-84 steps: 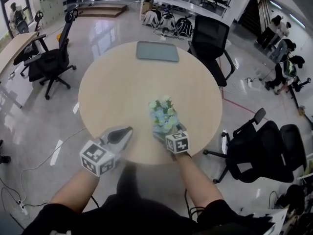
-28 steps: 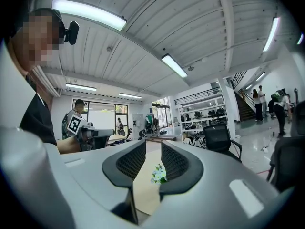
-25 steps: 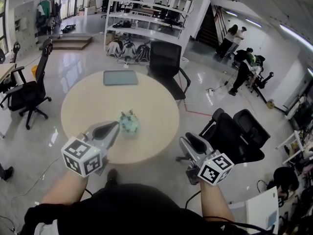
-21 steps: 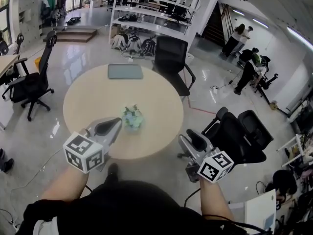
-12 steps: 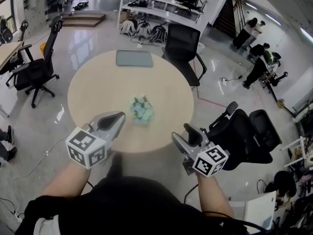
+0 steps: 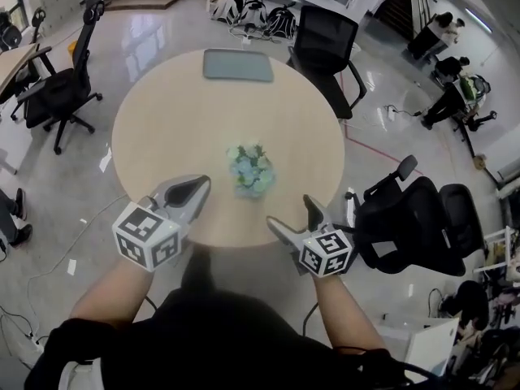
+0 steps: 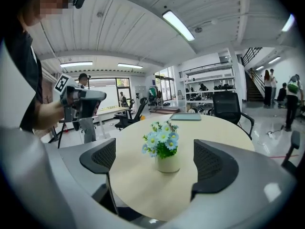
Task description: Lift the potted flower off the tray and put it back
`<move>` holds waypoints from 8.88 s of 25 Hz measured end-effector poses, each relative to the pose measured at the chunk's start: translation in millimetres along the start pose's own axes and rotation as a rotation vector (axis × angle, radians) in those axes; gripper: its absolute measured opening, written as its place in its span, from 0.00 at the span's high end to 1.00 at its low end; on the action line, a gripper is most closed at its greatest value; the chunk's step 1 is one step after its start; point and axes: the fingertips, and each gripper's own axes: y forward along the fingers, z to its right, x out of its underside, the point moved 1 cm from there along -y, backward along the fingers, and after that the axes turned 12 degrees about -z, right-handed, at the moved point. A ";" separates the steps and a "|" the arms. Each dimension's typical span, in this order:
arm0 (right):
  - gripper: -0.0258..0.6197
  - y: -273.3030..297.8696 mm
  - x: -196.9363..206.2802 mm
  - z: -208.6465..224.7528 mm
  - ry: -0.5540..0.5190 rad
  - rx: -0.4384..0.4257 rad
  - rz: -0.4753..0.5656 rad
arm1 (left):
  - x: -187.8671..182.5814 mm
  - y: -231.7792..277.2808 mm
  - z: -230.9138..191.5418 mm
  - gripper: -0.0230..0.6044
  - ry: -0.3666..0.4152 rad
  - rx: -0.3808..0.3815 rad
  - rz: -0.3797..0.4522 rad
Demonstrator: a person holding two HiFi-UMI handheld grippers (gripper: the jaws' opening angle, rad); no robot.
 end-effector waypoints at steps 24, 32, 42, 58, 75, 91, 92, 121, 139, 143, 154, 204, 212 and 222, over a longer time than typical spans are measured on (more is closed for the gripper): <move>0.03 199.1 65.1 42.5 -0.049 0.063 -0.190 | 51.3 60.2 -80.1 0.97 -0.030 0.000 -0.128; 0.03 228.2 58.6 45.4 -0.053 0.063 -0.179 | 60.4 63.5 -91.5 0.97 -0.052 0.008 -0.142; 0.09 245.1 45.5 50.2 -0.080 0.083 -0.196 | 67.7 64.6 -100.2 0.97 -0.062 0.007 -0.155; 0.09 206.4 -55.9 97.7 -0.029 0.028 -0.140 | 25.2 78.4 -121.3 0.97 -0.032 -0.061 -0.082; 0.09 298.9 -279.6 169.9 -0.035 0.050 -0.063 | -97.6 151.6 -274.5 0.97 0.027 -0.046 -0.057; 0.09 349.4 -341.5 202.7 -0.034 0.072 -0.046 | -81.9 158.5 -332.4 0.97 -0.031 -0.096 -0.077; 0.09 355.0 -342.7 207.1 -0.030 0.071 -0.047 | -82.0 162.1 -335.6 0.97 -0.028 -0.099 -0.080; 0.09 592.9 -341.6 337.3 -0.030 0.121 -0.151 | -43.7 311.0 -477.7 0.97 0.026 -0.082 -0.152; 0.08 692.7 -311.5 350.8 -0.034 0.105 -0.232 | -19.7 330.9 -502.5 0.97 0.021 -0.068 -0.148; 0.03 688.1 -311.0 347.7 -0.042 0.089 -0.244 | -23.3 327.9 -497.8 0.97 0.025 -0.073 -0.148; 0.03 565.9 -292.6 320.5 0.058 0.068 -0.190 | -53.3 278.2 -442.4 0.97 0.046 -0.097 -0.138; 0.94 -87.1 -283.7 97.9 -0.178 -0.357 0.225 | -203.9 52.5 30.8 0.97 0.100 -0.185 0.170; 0.94 -93.3 -281.4 100.4 -0.201 -0.351 0.232 | -204.1 52.9 36.5 0.97 0.127 -0.195 0.175; 0.94 -98.9 -279.1 101.9 -0.202 -0.344 0.237 | -204.2 53.4 40.6 0.97 0.111 -0.188 0.171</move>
